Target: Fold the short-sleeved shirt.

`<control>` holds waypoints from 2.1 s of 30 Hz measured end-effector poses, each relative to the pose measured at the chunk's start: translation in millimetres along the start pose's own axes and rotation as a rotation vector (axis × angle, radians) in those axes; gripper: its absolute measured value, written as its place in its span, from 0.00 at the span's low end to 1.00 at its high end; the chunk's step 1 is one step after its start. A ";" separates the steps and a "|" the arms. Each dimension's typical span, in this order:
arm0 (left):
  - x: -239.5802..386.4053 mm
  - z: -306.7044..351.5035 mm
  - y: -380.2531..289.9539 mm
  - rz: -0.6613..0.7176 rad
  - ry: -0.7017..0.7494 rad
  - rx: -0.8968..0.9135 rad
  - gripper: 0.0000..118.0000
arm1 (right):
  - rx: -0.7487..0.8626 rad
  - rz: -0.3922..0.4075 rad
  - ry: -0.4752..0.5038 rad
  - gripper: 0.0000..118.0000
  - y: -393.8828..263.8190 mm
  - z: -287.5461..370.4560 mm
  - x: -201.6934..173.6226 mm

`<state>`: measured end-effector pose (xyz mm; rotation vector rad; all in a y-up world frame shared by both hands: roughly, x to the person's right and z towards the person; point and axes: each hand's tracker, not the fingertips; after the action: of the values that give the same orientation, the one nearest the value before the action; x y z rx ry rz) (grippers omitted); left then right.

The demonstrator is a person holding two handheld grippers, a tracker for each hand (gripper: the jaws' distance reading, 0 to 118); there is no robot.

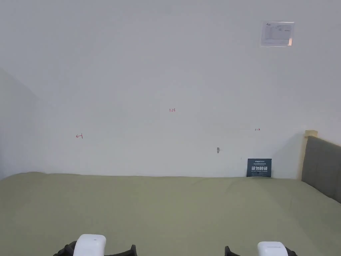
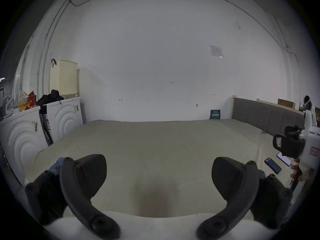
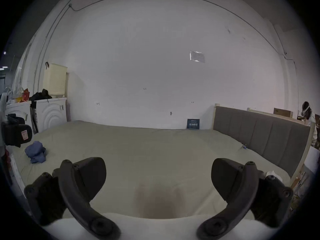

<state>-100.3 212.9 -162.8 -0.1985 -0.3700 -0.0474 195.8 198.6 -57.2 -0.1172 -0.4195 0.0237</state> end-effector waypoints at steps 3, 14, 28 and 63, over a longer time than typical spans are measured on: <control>4.8 2.7 -6.5 0.015 -0.011 0.032 1.00 | -0.013 -0.022 0.000 1.00 -5.1 1.3 5.9; -12.3 -5.6 -47.2 0.053 0.017 -0.028 1.00 | -0.055 0.030 -0.049 1.00 -30.2 -4.2 3.4; -19.4 -17.0 -51.5 0.033 0.032 -0.067 1.00 | -0.115 0.024 -0.048 1.00 -31.2 -14.5 -17.7; -12.3 -9.0 -51.5 0.057 0.003 -0.049 1.00 | -0.157 -0.076 0.054 1.00 -25.0 -12.8 -6.5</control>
<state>-112.7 160.8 -166.0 -0.2570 -0.3602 -0.0003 195.0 172.0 -68.4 -0.2561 -0.3715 -0.0875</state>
